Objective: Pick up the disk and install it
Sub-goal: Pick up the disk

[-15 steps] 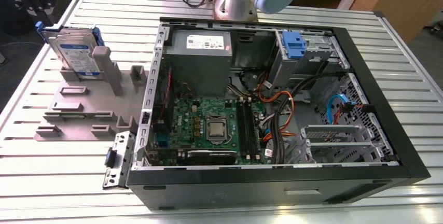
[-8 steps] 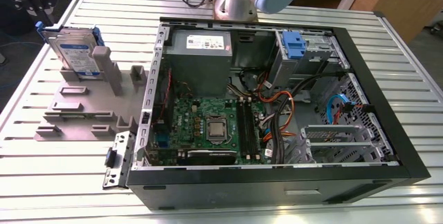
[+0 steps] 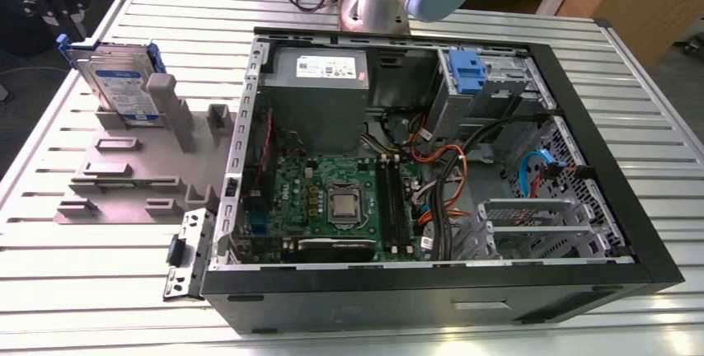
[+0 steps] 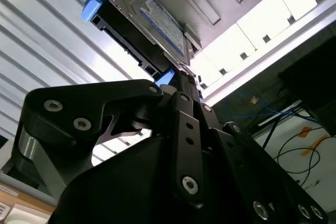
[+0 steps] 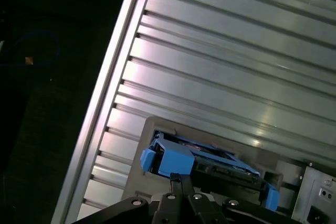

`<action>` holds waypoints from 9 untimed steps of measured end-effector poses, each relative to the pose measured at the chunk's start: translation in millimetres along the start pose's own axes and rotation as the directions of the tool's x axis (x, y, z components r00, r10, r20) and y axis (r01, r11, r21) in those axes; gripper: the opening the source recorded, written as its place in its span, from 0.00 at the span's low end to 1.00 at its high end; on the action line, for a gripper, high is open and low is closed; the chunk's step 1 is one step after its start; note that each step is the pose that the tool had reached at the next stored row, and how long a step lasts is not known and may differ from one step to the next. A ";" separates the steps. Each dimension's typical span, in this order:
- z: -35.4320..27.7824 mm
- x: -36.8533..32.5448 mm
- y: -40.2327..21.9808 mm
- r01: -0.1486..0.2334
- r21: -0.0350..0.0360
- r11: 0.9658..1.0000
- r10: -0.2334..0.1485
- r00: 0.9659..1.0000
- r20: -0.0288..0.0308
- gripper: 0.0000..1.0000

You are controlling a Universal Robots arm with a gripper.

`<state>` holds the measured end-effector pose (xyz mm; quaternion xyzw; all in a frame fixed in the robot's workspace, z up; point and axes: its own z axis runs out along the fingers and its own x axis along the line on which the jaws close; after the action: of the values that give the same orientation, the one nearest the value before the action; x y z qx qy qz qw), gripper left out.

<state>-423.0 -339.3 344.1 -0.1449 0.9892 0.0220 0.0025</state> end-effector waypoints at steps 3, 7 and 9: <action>0.0 0.0 0.0 0.022 0.000 1.000 -0.022 1.000 -0.001 0.11; 0.0 0.0 0.0 0.053 -0.001 0.999 -0.053 0.999 -0.002 0.11; 0.0 0.0 0.0 0.069 -0.001 0.998 -0.069 0.998 -0.003 0.11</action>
<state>-423.0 -339.3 344.1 -0.1789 0.9836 0.0221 0.0018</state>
